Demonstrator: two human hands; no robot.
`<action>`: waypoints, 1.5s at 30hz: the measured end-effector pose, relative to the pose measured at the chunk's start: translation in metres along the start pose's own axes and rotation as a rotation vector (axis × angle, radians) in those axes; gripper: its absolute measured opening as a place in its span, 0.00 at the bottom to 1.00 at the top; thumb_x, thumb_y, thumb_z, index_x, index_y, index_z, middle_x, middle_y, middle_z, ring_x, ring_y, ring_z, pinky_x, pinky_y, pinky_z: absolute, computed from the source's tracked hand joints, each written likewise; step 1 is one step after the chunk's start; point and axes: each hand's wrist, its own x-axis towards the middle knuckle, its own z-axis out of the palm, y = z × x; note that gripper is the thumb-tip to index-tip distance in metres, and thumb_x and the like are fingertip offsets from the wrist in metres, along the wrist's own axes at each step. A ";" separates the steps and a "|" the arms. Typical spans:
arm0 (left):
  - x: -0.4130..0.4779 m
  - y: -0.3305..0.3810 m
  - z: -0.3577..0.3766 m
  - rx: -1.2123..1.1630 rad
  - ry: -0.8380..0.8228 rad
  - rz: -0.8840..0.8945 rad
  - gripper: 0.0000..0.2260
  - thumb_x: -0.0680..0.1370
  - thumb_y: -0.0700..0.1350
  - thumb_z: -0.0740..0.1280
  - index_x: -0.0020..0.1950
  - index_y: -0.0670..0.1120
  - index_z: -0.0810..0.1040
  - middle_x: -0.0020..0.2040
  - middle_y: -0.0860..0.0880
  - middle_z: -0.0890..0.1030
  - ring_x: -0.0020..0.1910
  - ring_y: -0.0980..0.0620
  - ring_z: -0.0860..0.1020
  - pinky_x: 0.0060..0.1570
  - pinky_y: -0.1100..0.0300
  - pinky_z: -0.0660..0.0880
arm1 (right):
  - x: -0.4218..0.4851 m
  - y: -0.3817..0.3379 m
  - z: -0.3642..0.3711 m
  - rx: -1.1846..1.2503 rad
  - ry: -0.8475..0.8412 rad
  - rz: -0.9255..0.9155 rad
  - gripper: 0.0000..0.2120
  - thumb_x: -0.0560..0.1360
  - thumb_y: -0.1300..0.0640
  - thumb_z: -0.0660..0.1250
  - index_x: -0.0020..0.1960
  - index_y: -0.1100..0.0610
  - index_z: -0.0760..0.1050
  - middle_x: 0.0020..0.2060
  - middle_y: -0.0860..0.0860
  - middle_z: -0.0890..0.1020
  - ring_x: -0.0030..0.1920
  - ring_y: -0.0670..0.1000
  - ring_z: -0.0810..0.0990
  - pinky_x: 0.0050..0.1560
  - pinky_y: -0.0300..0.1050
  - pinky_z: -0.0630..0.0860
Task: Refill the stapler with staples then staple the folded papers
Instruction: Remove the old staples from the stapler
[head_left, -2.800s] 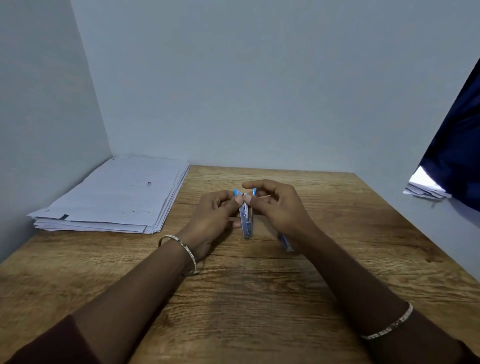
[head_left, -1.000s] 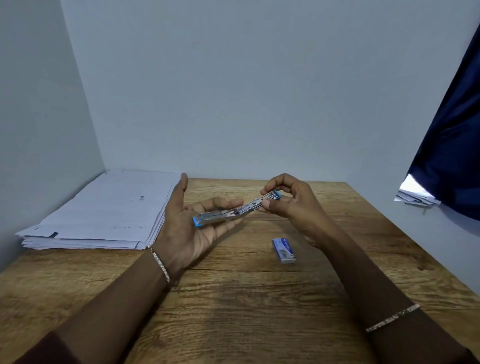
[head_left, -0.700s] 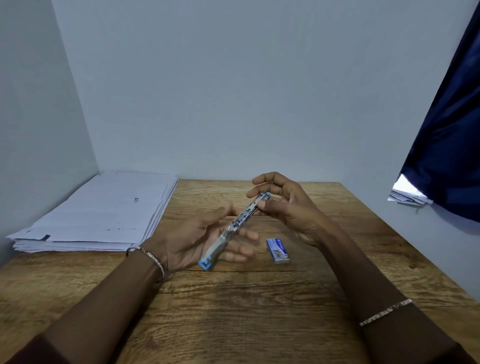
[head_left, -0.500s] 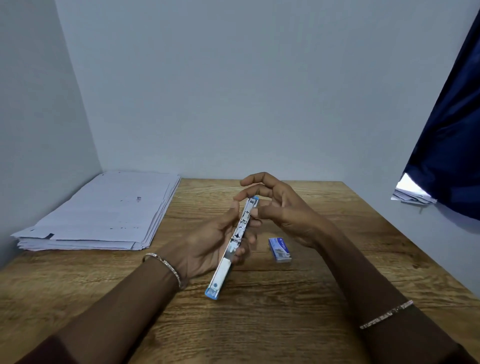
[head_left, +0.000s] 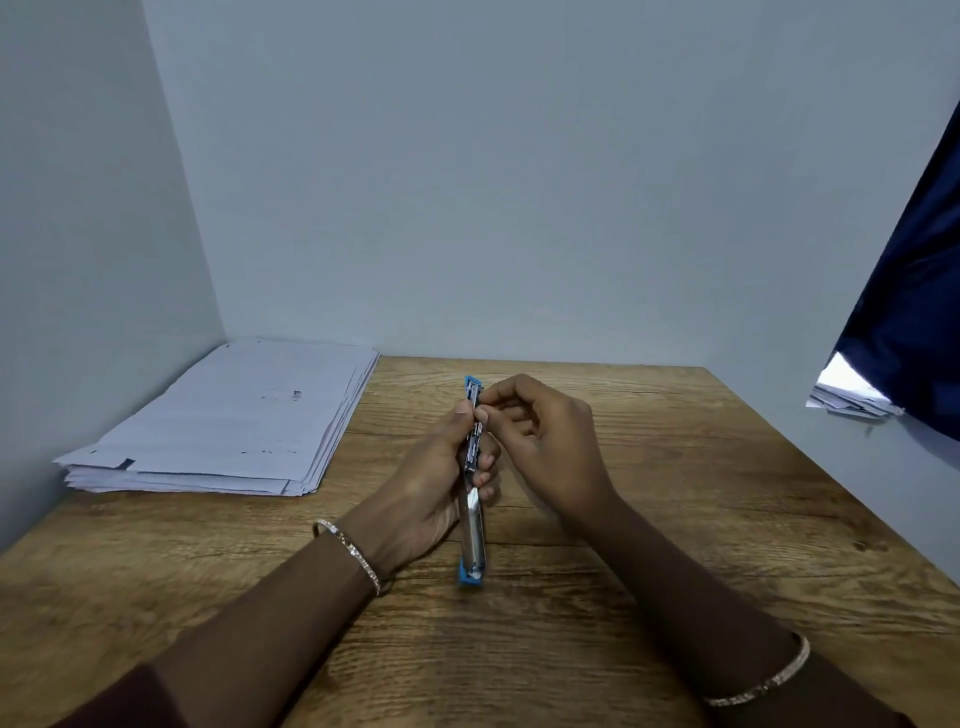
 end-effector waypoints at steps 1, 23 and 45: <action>-0.001 0.000 0.000 0.014 -0.001 0.009 0.15 0.86 0.53 0.55 0.47 0.44 0.70 0.30 0.45 0.68 0.25 0.51 0.65 0.29 0.57 0.65 | 0.000 0.000 0.001 0.000 0.003 -0.004 0.03 0.75 0.61 0.73 0.49 0.58 0.82 0.40 0.48 0.86 0.40 0.43 0.85 0.41 0.34 0.80; -0.001 -0.004 0.003 -0.069 0.033 0.023 0.16 0.86 0.49 0.52 0.62 0.39 0.73 0.35 0.45 0.85 0.31 0.53 0.83 0.30 0.60 0.79 | -0.005 -0.011 -0.002 0.079 -0.323 0.117 0.04 0.78 0.66 0.64 0.49 0.60 0.70 0.32 0.56 0.74 0.26 0.49 0.74 0.27 0.33 0.73; 0.010 -0.001 -0.012 -0.338 0.048 -0.111 0.21 0.86 0.51 0.52 0.58 0.39 0.78 0.49 0.38 0.87 0.46 0.47 0.87 0.49 0.51 0.82 | -0.007 -0.020 -0.010 0.051 -0.195 -0.040 0.04 0.72 0.61 0.74 0.47 0.57 0.82 0.33 0.51 0.85 0.39 0.52 0.82 0.45 0.51 0.78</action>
